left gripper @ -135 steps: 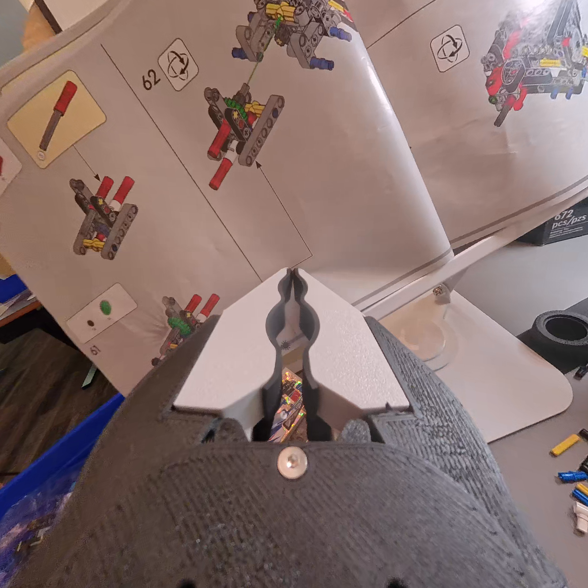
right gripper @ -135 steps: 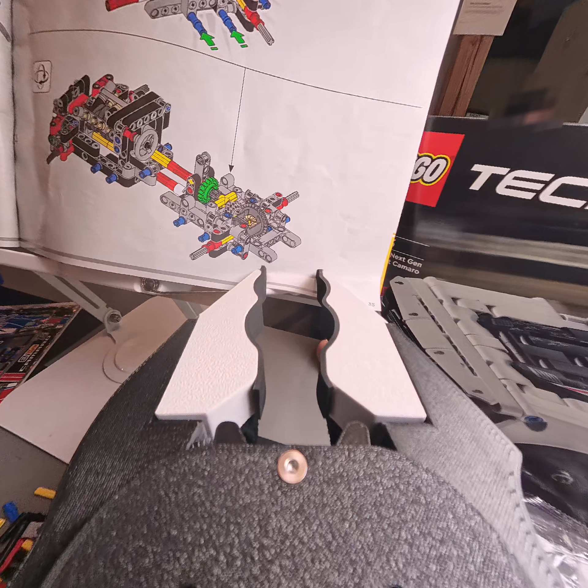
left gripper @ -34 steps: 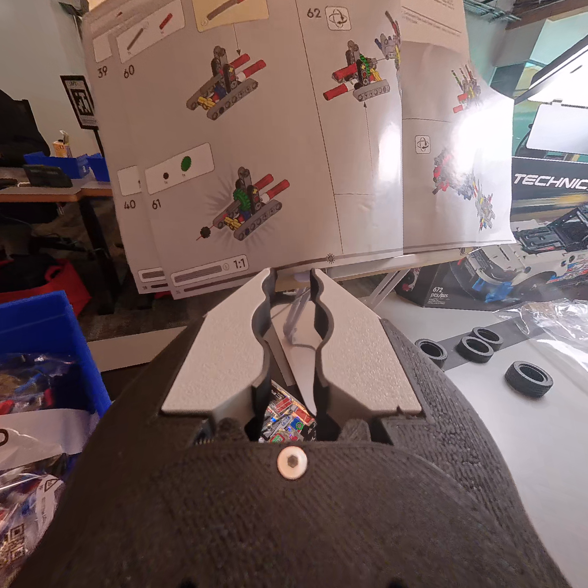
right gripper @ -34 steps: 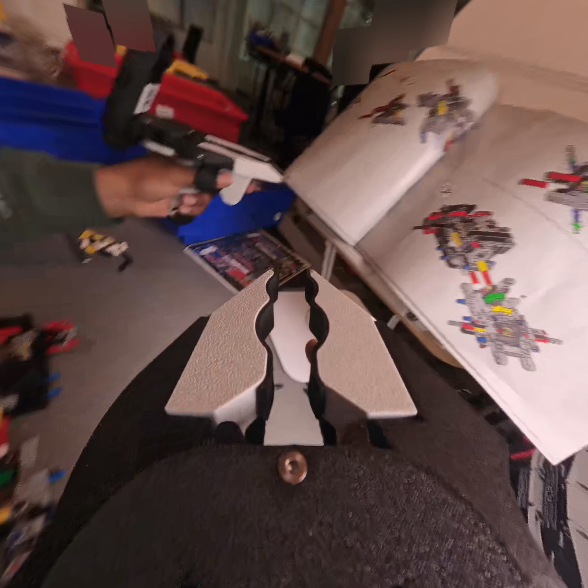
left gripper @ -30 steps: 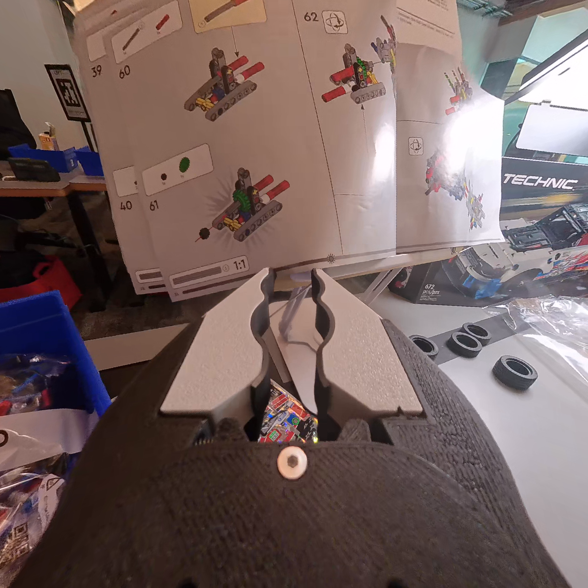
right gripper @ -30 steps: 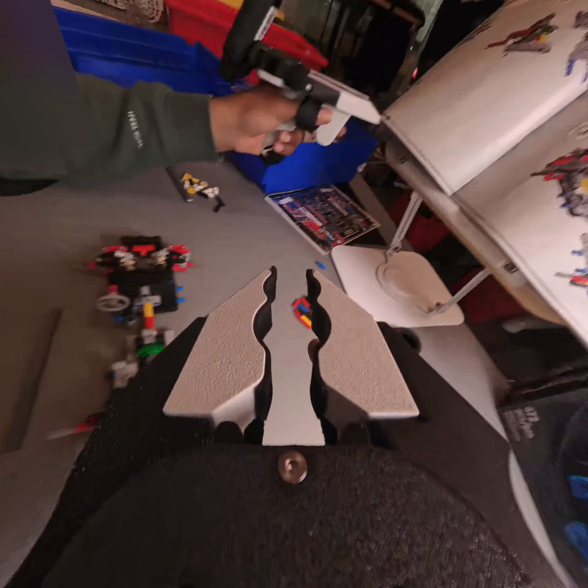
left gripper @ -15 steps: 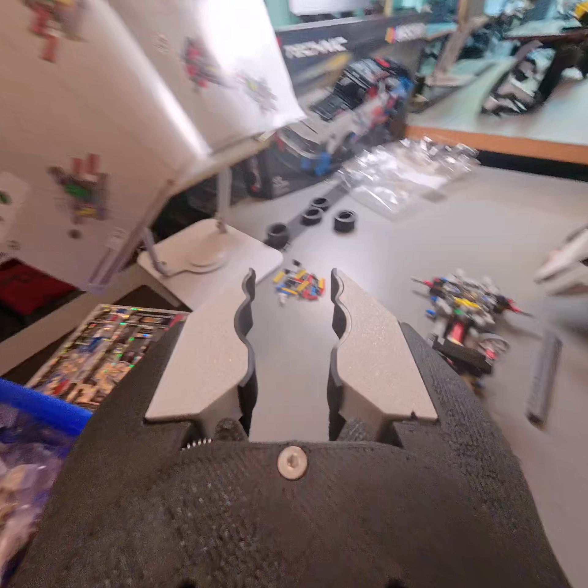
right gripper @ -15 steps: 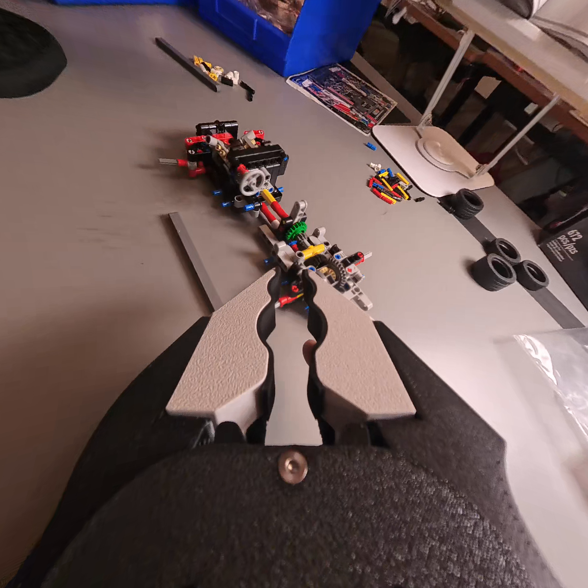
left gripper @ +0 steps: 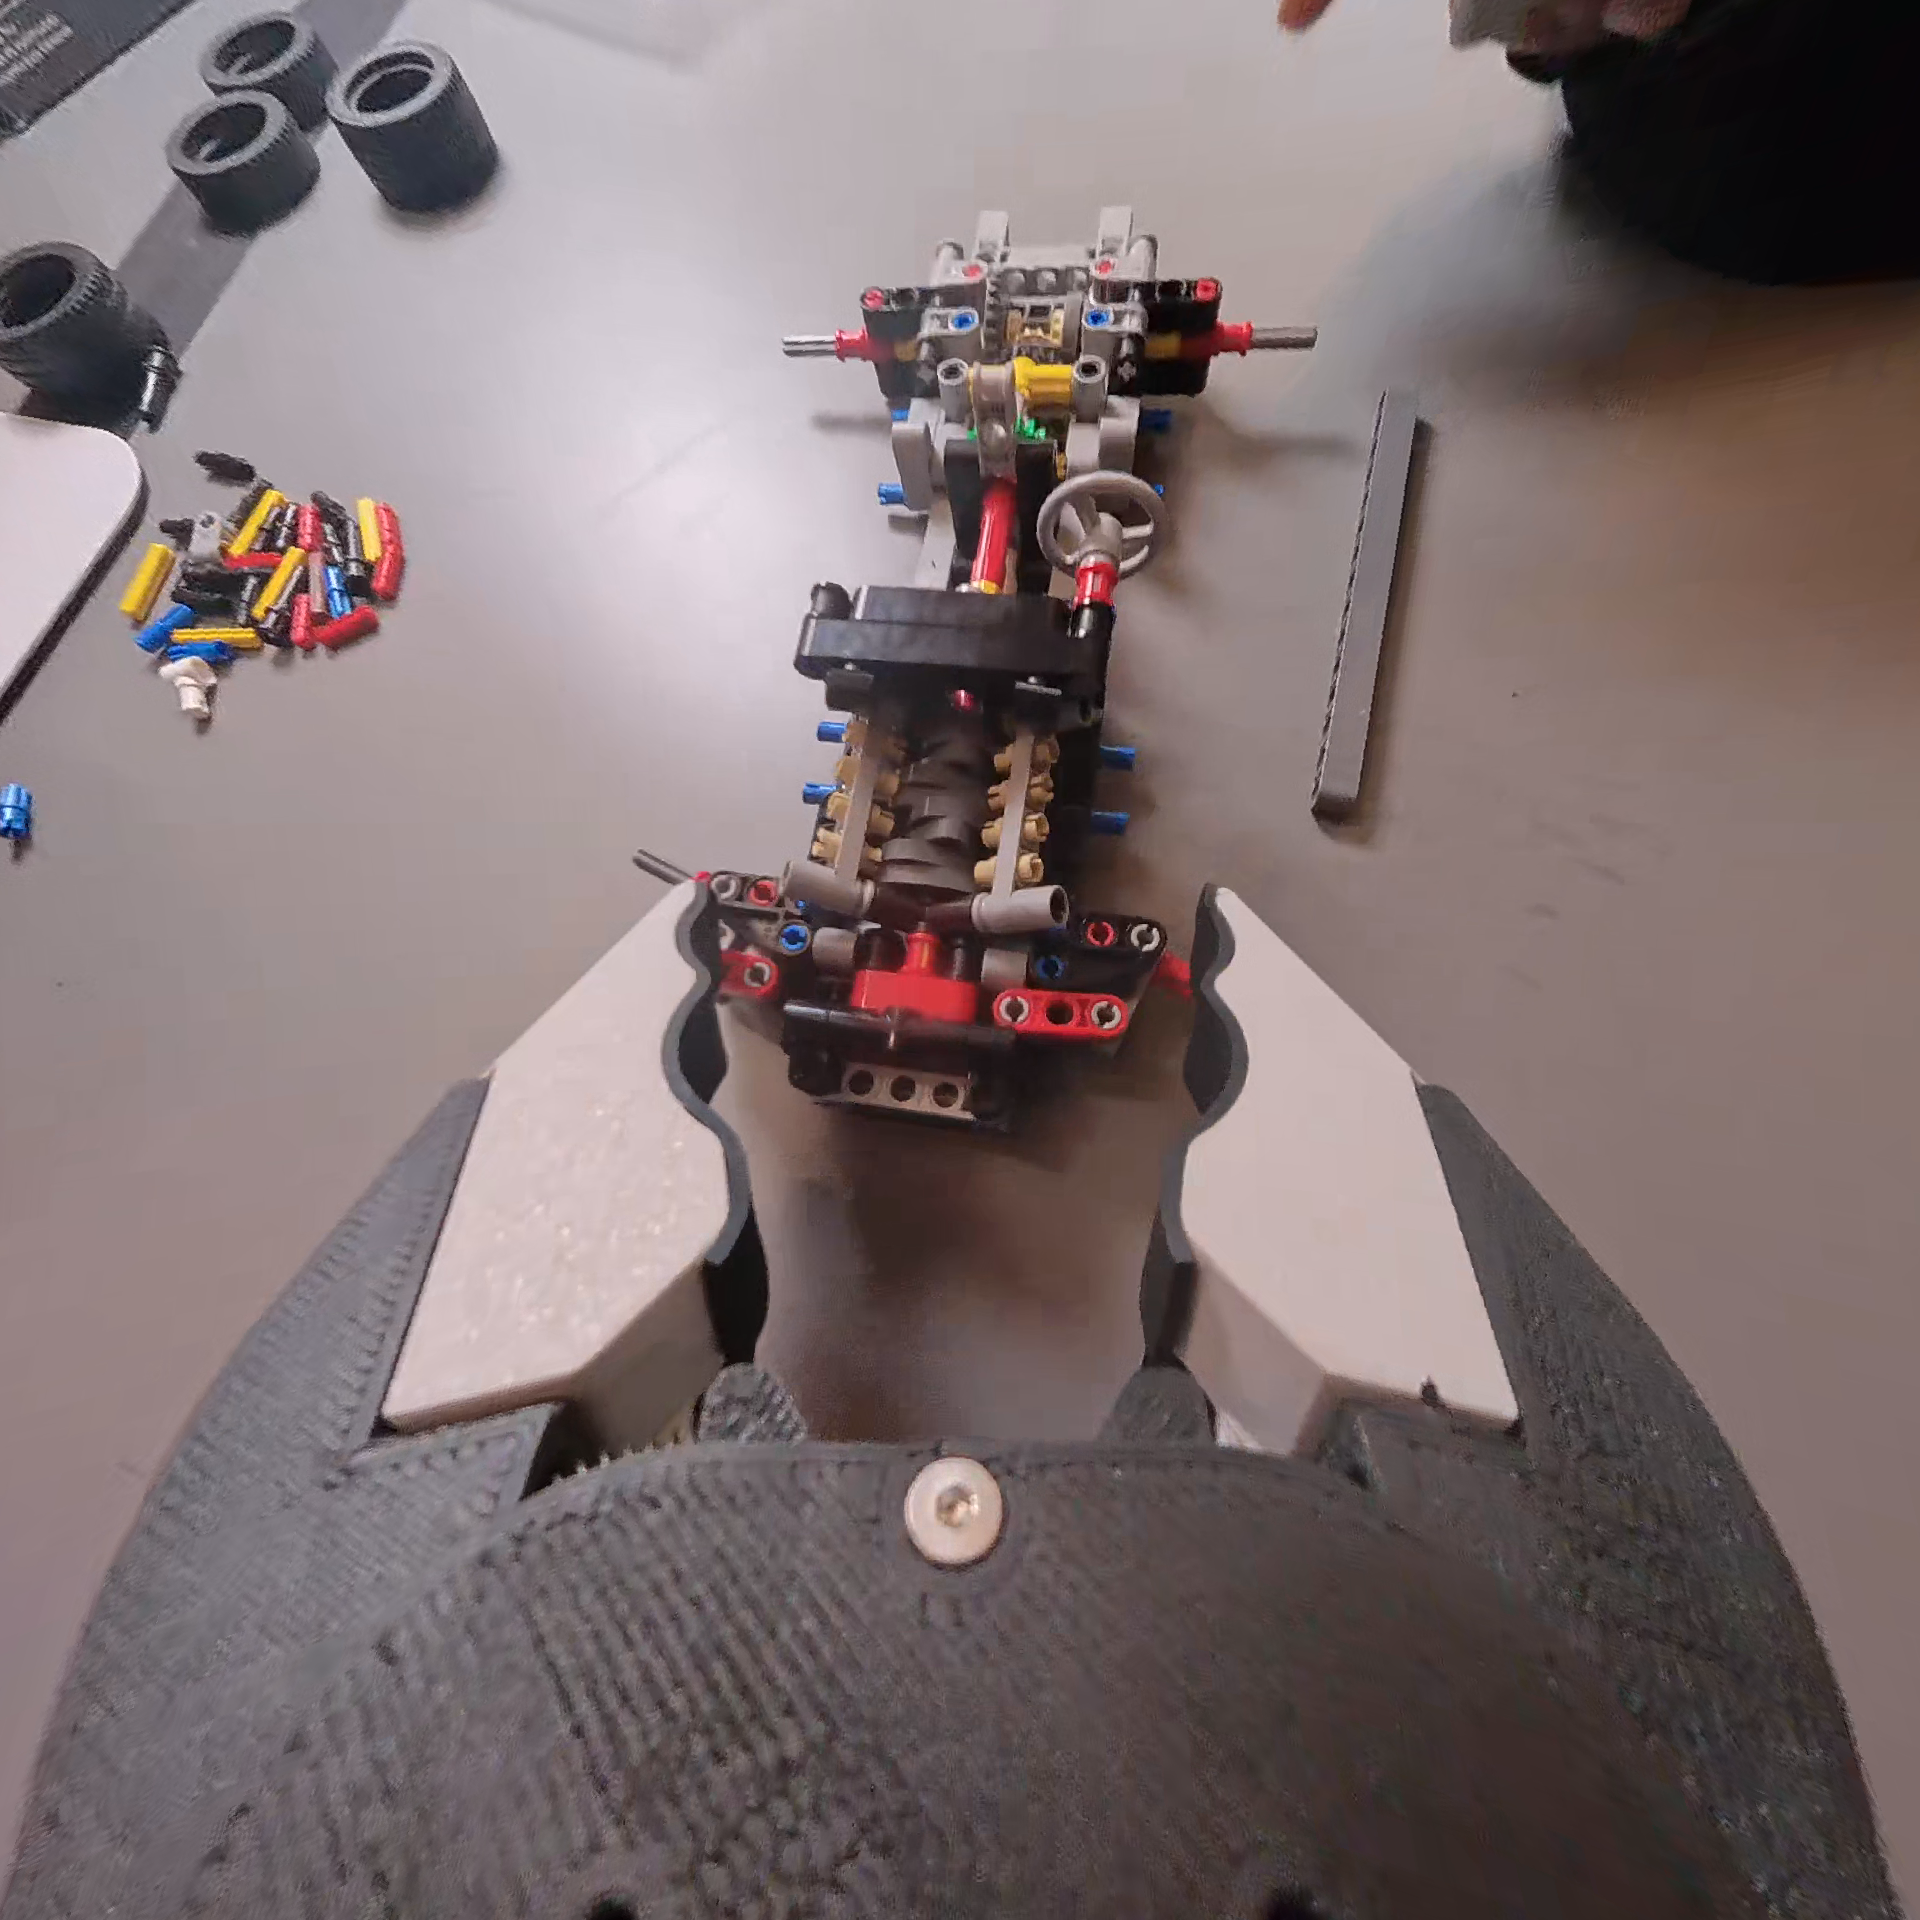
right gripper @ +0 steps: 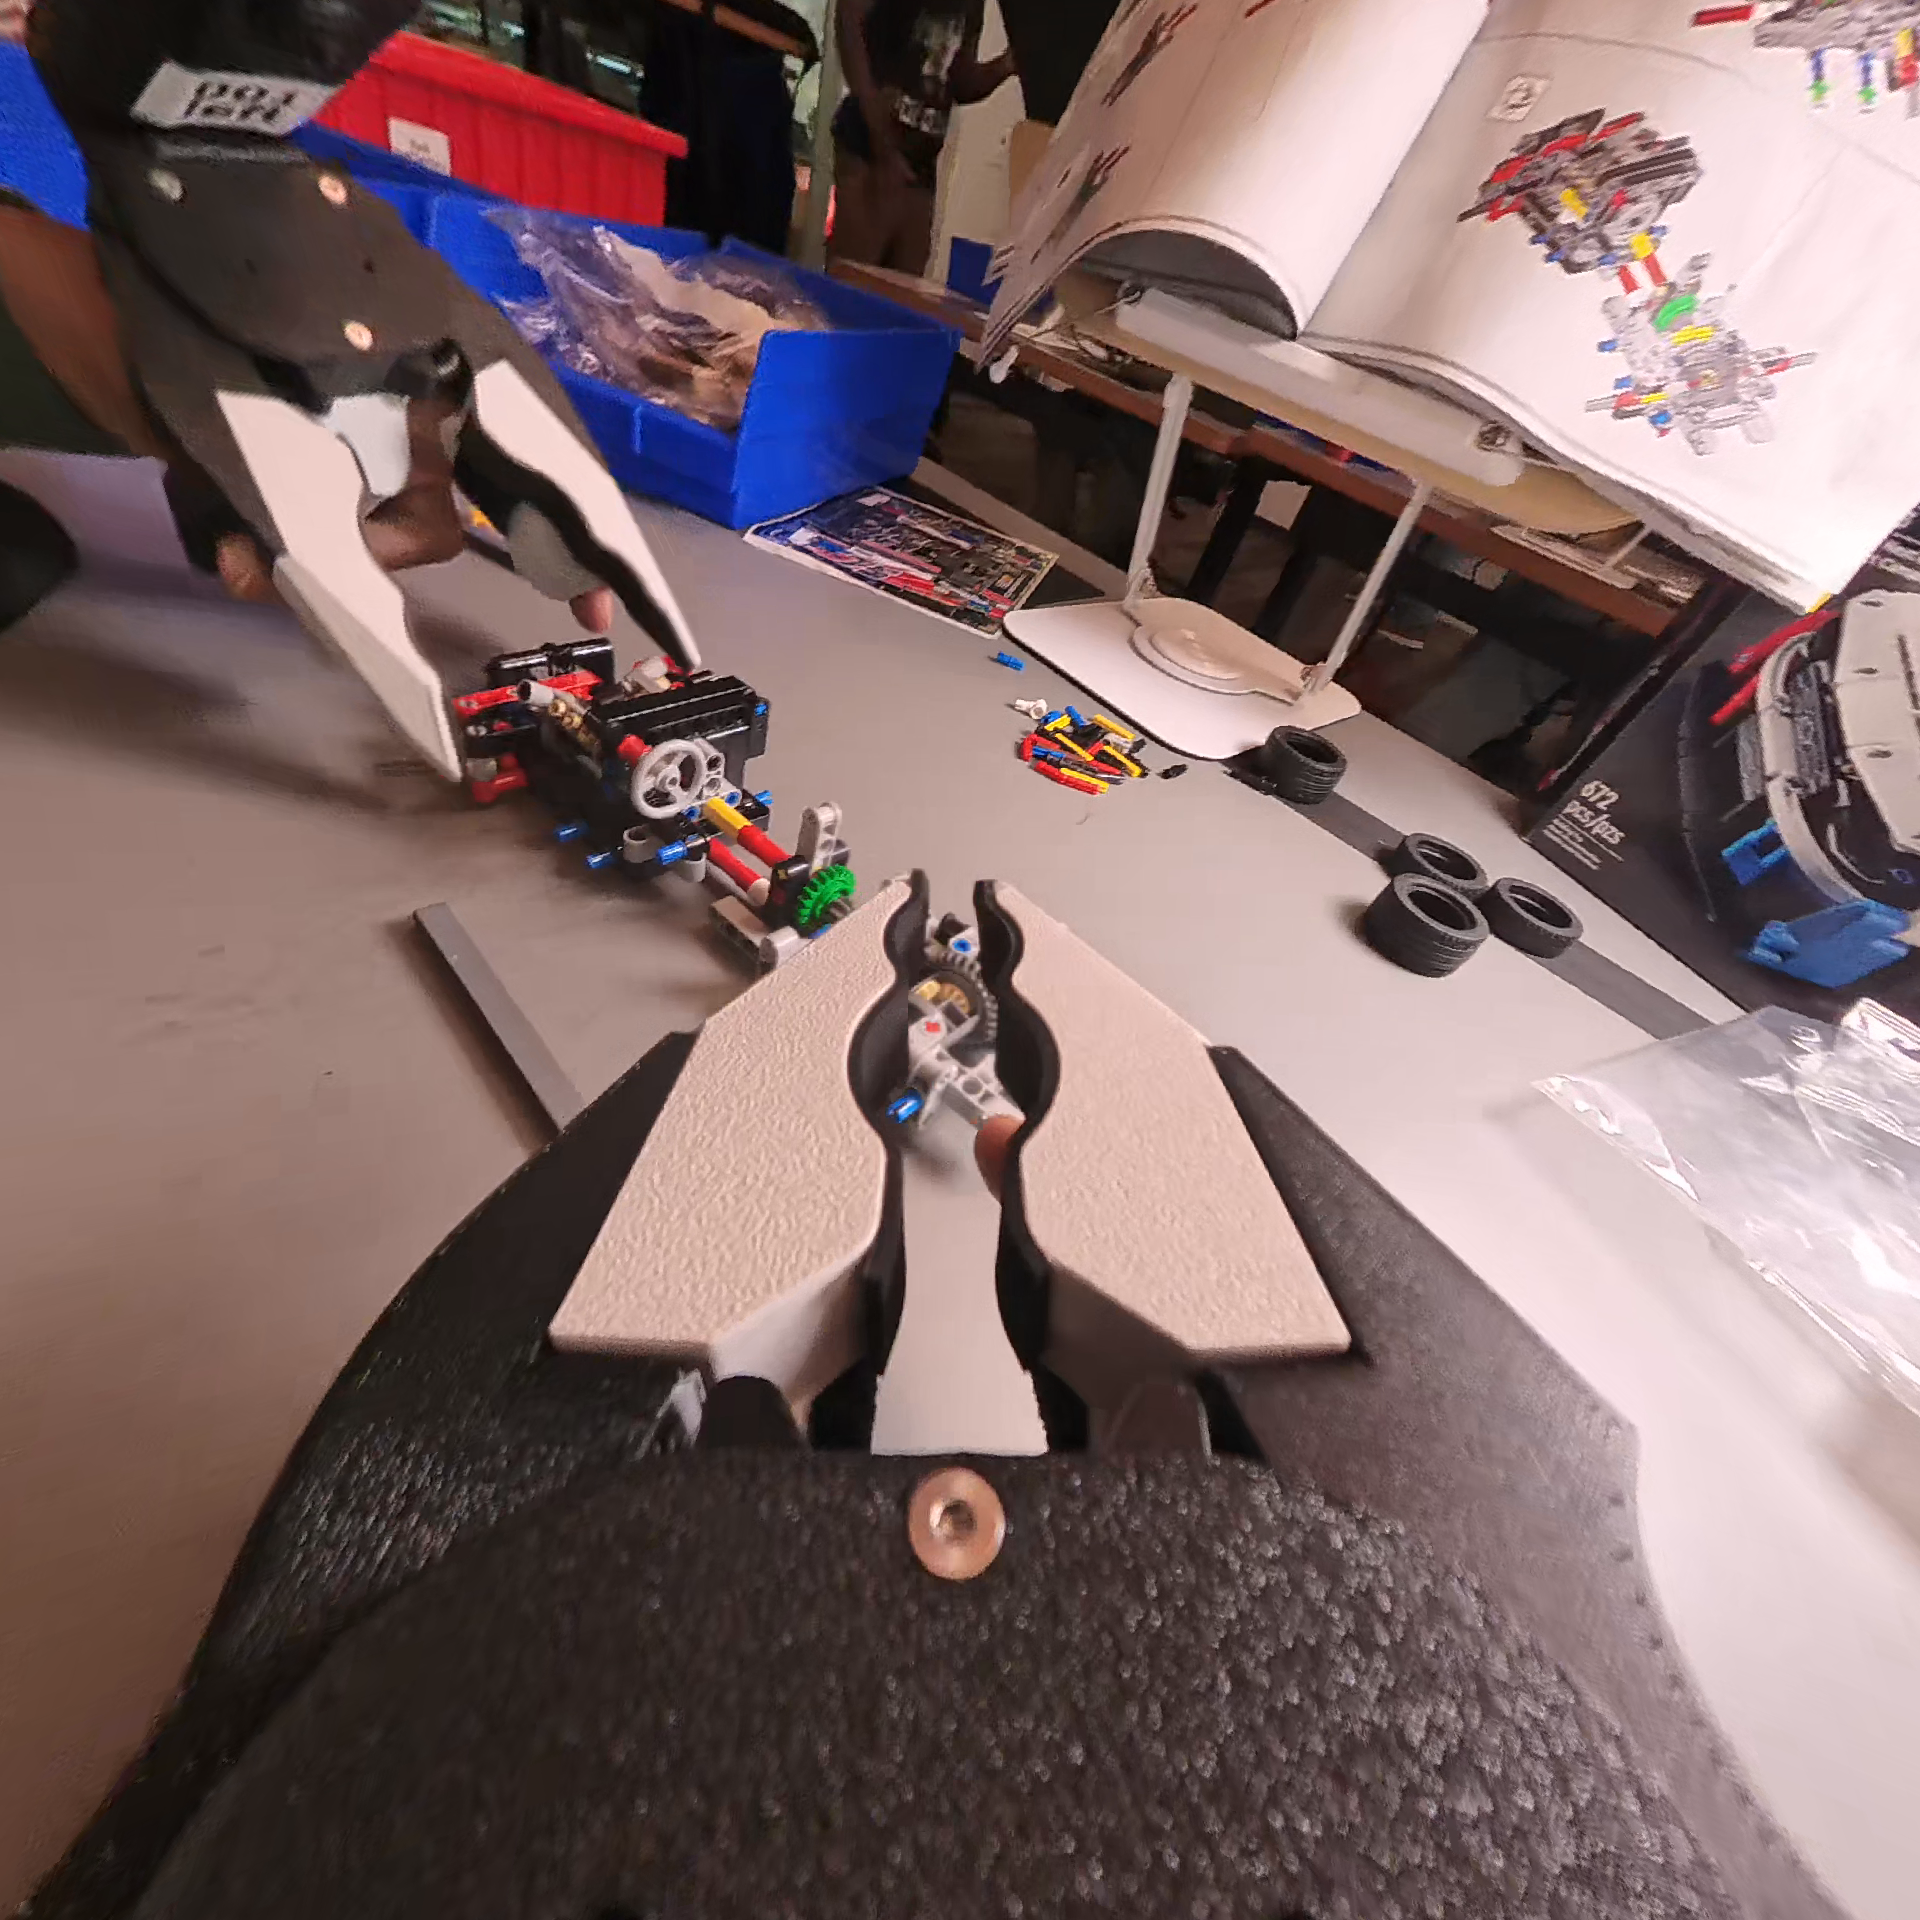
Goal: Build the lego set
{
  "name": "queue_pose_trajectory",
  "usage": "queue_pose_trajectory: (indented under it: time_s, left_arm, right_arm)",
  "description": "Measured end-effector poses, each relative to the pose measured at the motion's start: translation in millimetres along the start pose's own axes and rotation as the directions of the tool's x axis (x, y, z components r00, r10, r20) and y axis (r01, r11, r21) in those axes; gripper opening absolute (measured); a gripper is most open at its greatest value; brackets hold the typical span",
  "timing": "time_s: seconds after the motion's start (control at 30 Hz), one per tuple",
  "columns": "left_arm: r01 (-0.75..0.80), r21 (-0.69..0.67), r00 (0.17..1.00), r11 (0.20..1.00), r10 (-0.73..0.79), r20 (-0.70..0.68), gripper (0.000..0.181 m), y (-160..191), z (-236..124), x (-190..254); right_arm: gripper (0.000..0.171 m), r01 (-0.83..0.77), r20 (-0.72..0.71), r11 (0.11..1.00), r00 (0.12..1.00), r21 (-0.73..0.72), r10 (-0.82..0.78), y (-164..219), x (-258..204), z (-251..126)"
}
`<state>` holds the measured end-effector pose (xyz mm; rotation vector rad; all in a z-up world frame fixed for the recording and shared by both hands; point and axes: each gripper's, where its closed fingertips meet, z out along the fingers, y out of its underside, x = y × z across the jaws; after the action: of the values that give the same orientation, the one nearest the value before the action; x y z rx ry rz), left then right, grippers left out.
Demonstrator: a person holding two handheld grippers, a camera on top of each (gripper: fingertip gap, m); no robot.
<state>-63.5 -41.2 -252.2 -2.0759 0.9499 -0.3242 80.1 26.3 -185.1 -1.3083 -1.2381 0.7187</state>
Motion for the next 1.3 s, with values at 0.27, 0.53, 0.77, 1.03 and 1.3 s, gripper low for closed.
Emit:
queue_pose_trajectory:
  time_s: [0.27, 0.53, 0.77, 1.03, 1.3]
  left_arm:
    - [-0.06, -0.024, 0.997, 0.998, 0.061, 0.053, 0.077, 5, 4, -3]
    - [0.103, -0.021, 0.994, 0.994, -0.102, 0.028, 0.074, 1, 1, -3]
    - [0.28, 0.014, 0.96, 0.96, -0.28, -0.018, 0.074, -6, -3, -5]
    - [0.416, 0.048, 0.909, 0.908, -0.414, -0.035, 0.05, -11, -8, -20]
    - [0.237, 0.095, 0.971, 0.967, -0.236, -0.022, 0.057, -19, -28, -18]
  right_arm:
    - [0.005, 0.015, -0.017, 1.0, 1.0, -0.002, -0.015, 3, 5, -3]
    - [0.004, 0.124, -0.006, 0.992, 0.992, -0.026, -0.124, 5, -5, -2]
    - [0.008, 0.141, 0.03, 0.99, 0.99, -0.03, -0.14, 8, -12, 0]
    - [0.023, 0.249, 0.072, 0.96, 0.968, -0.128, -0.242, 29, -21, 16]
    - [0.024, 0.41, 0.102, 0.871, 0.912, -0.27, -0.398, 57, -16, 19]
